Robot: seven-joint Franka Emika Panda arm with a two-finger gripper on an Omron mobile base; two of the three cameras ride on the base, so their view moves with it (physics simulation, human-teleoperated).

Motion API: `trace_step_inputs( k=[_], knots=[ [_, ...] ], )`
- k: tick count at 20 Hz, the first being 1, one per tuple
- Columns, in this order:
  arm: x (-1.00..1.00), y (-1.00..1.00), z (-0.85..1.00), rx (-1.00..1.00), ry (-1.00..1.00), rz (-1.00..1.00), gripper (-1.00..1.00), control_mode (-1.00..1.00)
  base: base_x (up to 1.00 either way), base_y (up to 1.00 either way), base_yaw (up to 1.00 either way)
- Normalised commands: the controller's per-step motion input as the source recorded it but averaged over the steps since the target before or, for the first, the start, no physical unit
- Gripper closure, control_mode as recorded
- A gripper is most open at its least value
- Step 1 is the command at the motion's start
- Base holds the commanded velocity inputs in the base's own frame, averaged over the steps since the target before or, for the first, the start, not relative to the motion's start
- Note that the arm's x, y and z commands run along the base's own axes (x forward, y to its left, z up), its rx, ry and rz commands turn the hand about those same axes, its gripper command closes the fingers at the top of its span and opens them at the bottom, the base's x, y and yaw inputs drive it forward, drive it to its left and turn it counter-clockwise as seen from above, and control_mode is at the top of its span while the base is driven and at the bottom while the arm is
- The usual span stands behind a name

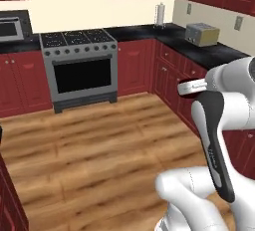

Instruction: There is a tray on the dining counter. Grab the cup, mug, and pitcher and place them on the tray. The pitcher may be placed next to the tray if it cannot fit the tray.

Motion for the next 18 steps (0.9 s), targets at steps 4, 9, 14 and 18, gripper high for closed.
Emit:
trace_step_inputs(
  k=[4,9,14,18],
  knots=[
    [0.00,0.00,0.00,0.00,0.00,0.00,1.00,1.00,1.00,-0.16,0.10],
    [0.00,0.00,0.00,0.00,0.00,0.00,1.00,1.00,1.00,-0.42,0.24],
    [0.00,0.00,0.00,0.00,0.00,0.00,1.00,1.00,1.00,-0.63,0.39],
    [0.00,0.00,0.00,0.00,0.00,0.00,1.00,1.00,1.00,-0.46,0.80]
  ],
)
